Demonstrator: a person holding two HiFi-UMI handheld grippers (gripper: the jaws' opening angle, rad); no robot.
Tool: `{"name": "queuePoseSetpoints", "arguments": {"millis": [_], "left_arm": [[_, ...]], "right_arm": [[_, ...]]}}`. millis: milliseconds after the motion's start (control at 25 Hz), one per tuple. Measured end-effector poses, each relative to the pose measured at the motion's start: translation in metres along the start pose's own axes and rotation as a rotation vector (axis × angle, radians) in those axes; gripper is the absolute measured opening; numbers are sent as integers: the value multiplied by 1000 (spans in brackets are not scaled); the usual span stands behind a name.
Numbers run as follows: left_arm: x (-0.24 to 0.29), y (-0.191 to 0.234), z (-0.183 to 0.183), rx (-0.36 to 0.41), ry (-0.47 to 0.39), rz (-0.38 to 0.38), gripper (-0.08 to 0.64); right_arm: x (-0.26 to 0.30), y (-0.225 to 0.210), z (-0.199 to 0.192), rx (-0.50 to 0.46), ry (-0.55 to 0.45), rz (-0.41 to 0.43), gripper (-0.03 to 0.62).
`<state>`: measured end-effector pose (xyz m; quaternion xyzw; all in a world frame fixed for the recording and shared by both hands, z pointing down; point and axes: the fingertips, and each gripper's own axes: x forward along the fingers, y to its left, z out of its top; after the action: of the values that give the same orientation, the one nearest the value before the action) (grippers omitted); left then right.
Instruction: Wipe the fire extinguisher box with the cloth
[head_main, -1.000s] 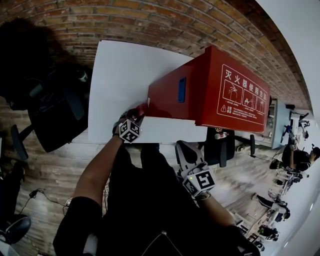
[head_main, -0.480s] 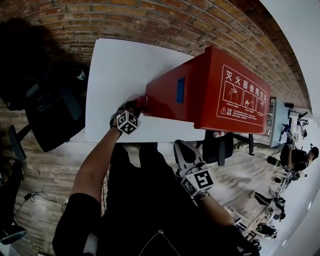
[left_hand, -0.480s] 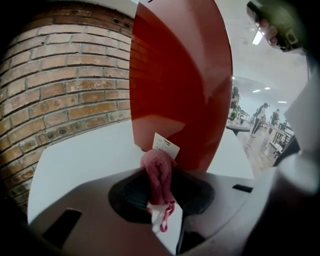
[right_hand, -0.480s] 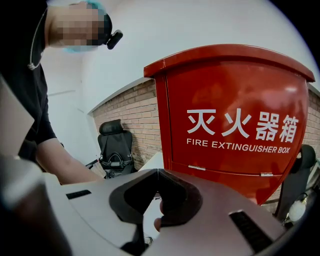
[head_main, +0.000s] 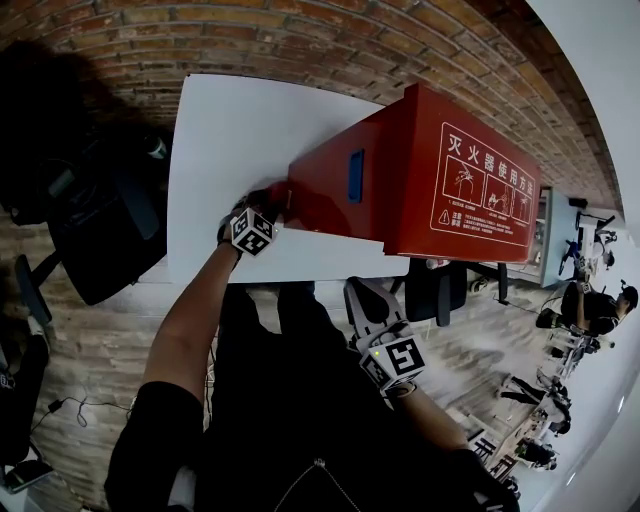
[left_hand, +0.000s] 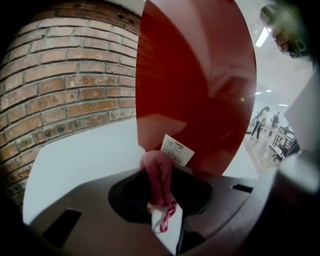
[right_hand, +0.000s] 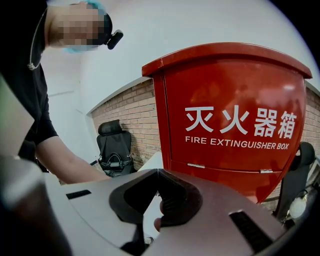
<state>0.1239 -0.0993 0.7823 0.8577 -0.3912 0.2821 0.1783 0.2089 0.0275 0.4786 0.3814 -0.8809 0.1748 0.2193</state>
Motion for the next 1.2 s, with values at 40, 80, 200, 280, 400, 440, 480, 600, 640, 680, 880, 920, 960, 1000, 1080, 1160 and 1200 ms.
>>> {"name": "queuePoseSetpoints", "arguments": {"millis": [40, 80, 200, 280, 400, 440, 480, 600, 640, 680, 880, 920, 960, 1000, 1080, 1160, 1200], "left_arm": [[-1, -1, 0, -6, -4, -4, 109], [-2, -3, 1, -11, -10, -8, 109], [-6, -8, 6, -28, -34, -22, 109], [-10, -9, 11, -35, -53, -26, 109], [-16, -11, 22, -44, -80, -36, 109], [-18, -11, 24, -46, -85, -40, 109], [-20, -11, 26, -48, -89, -44, 109], [-26, -11, 32, -70, -100, -68, 109], [-28, -12, 33, -83, -105, -80, 109], [-30, -12, 35, -99, -109, -92, 109], [-38, -13, 43, -208, -124, -150, 107], [-39, -13, 44, -237, -125, -162, 107], [-40, -12, 46, -264, -125, -173, 107], [-42, -12, 48, -289, -128, -183, 107], [-45, -11, 54, -334, -140, -203, 107], [-50, -9, 60, -371, -154, -219, 107], [-52, -9, 62, -387, -159, -227, 107]], "right_arm": [[0, 1, -1, 3, -1, 2, 19], [-1, 1, -2, 4, 2, 2, 19], [-2, 0, -5, -3, 11, -9, 19], [-2, 0, -5, -4, 9, -9, 19], [-1, 3, -4, -3, 5, 3, 18], [0, 5, -4, 0, -1, 9, 18], [0, 6, -2, 6, -10, 16, 20], [1, 9, 0, 4, -18, 20, 20], [1, 8, -1, -3, -11, 15, 18], [0, 8, -2, -6, -7, 12, 19], [1, 9, 0, -1, -9, 19, 18], [2, 9, 0, -1, -10, 20, 18], [2, 9, 0, 0, -10, 20, 18], [2, 8, 0, 2, -9, 20, 20], [2, 8, -1, 5, -8, 19, 18], [2, 8, -1, 4, -8, 20, 18], [1, 8, -1, 3, -7, 20, 18]]}}
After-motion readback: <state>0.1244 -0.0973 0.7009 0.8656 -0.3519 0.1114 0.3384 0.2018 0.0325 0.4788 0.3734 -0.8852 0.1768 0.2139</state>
